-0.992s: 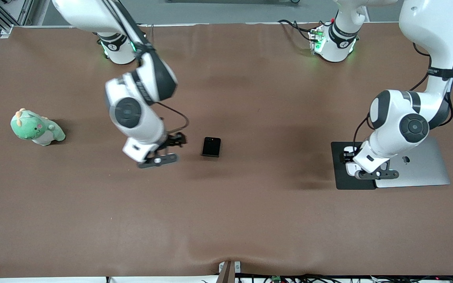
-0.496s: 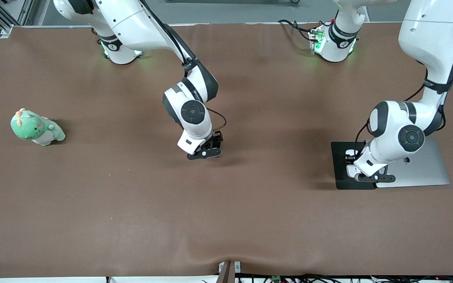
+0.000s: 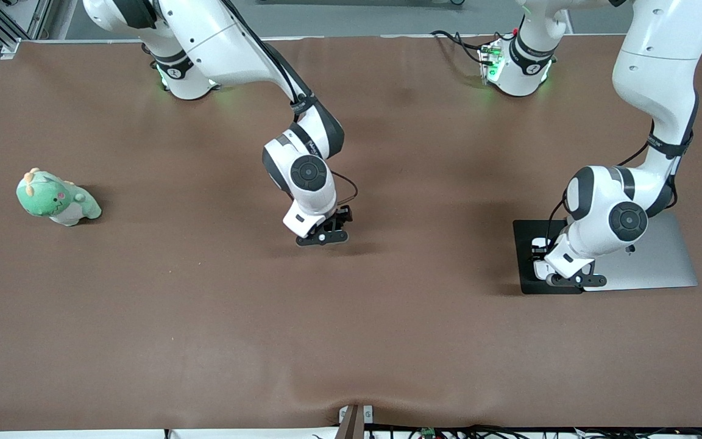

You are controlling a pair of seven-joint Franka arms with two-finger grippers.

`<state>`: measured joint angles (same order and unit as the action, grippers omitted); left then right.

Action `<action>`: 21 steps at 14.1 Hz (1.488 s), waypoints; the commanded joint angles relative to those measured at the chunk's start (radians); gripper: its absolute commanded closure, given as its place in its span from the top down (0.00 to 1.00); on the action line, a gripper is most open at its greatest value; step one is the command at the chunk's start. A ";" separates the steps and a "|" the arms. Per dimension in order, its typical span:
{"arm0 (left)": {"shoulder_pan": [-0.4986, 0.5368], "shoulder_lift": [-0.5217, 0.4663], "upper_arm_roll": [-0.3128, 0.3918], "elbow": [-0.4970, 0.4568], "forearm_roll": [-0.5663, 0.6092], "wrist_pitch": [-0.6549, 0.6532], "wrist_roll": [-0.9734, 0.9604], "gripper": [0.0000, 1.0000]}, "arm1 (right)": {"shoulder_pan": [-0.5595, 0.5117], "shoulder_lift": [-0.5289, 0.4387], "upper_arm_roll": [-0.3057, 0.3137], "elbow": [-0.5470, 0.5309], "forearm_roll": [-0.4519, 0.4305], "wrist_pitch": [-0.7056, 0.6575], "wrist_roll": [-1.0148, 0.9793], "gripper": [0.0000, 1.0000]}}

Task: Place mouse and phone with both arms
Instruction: 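Lower the mouse onto the pad while the right gripper reaches the phone, then release the mouse on the pad while the right gripper lifts the phone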

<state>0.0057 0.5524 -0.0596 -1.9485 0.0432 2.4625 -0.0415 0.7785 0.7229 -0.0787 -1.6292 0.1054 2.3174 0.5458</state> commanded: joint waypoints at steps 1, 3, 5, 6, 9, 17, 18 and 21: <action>0.013 0.003 -0.009 -0.004 0.006 0.019 0.012 0.47 | 0.019 0.029 -0.013 0.014 0.008 0.039 0.031 1.00; 0.010 0.004 -0.009 -0.006 0.006 0.024 0.000 0.54 | 0.021 0.038 -0.012 0.012 0.008 0.054 0.071 1.00; 0.004 0.006 -0.009 -0.004 0.006 0.026 0.002 0.83 | 0.024 0.043 -0.013 0.011 0.008 0.057 0.071 1.00; 0.005 0.004 -0.011 -0.004 0.007 0.026 0.005 0.95 | 0.031 0.053 -0.013 0.011 0.008 0.068 0.071 1.00; 0.003 -0.012 -0.011 -0.003 0.009 0.026 0.008 1.00 | 0.047 0.056 -0.013 -0.021 0.004 0.128 0.071 0.51; 0.005 -0.201 -0.069 0.023 0.001 -0.059 -0.006 1.00 | -0.108 -0.149 -0.018 0.003 0.008 -0.214 0.001 0.00; 0.005 -0.225 -0.075 0.036 0.000 -0.095 -0.006 1.00 | -0.149 -0.189 -0.018 0.003 0.008 -0.278 -0.048 0.00; 0.005 -0.294 -0.089 0.141 0.000 -0.290 -0.005 1.00 | -0.266 -0.293 -0.019 -0.005 0.005 -0.433 -0.095 0.00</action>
<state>0.0045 0.3092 -0.1374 -1.8664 0.0432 2.2924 -0.0436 0.5952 0.5197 -0.1161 -1.5927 0.1053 1.9537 0.4935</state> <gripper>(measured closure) 0.000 0.181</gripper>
